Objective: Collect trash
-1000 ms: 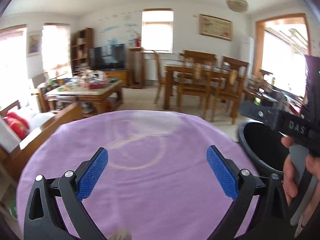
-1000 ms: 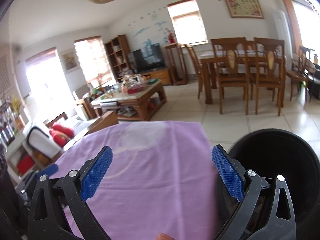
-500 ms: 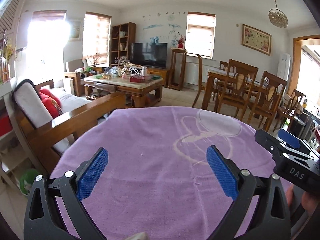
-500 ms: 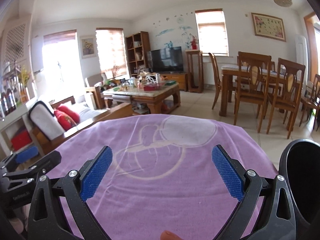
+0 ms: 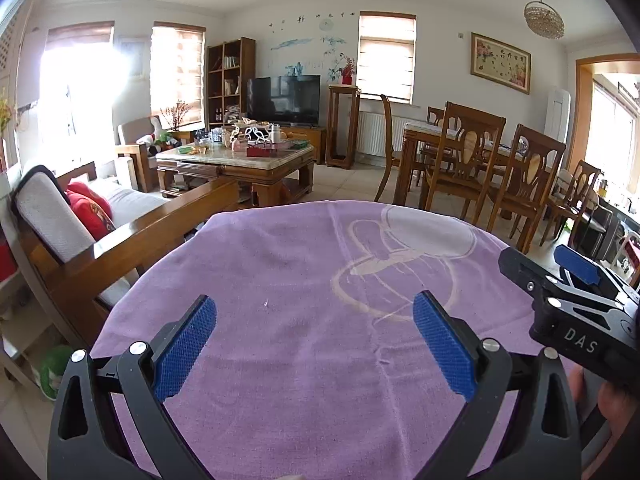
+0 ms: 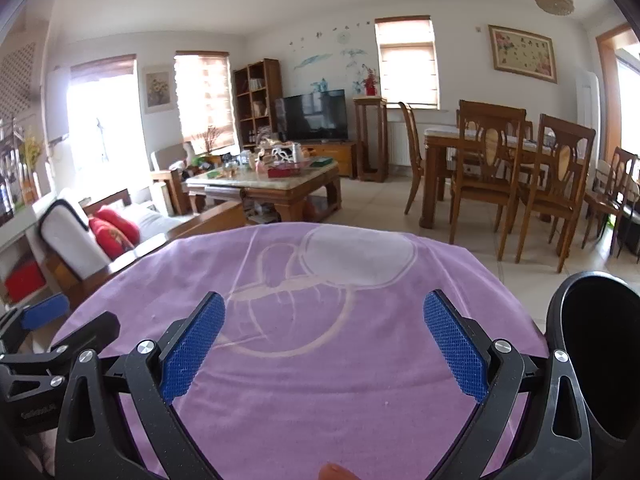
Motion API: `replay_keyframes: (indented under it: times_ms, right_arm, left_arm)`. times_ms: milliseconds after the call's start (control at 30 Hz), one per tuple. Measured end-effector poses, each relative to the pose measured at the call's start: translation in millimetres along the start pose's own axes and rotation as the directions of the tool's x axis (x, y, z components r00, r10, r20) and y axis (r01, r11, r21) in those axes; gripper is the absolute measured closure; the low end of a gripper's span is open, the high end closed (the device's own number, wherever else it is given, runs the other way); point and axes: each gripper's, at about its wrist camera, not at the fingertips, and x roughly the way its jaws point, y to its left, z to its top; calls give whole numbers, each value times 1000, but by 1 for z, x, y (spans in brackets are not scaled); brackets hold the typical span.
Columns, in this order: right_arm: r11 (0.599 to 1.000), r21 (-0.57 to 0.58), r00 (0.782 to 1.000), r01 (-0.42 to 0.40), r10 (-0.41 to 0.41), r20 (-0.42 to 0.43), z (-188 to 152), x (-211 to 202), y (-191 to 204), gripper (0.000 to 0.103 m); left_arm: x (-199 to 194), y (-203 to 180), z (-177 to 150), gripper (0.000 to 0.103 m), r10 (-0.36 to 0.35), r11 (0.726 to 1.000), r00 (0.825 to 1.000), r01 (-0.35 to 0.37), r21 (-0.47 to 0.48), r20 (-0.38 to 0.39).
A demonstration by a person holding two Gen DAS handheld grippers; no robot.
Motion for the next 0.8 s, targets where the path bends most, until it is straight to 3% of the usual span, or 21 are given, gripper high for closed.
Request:
replay_keyframes:
  times_ms: [800]
  right_arm:
    - [999,42,1000,11,-10,-23,1,9,-10,5]
  left_arm:
    - [3,-11,-1,5,29,999,999,-28,33,-33]
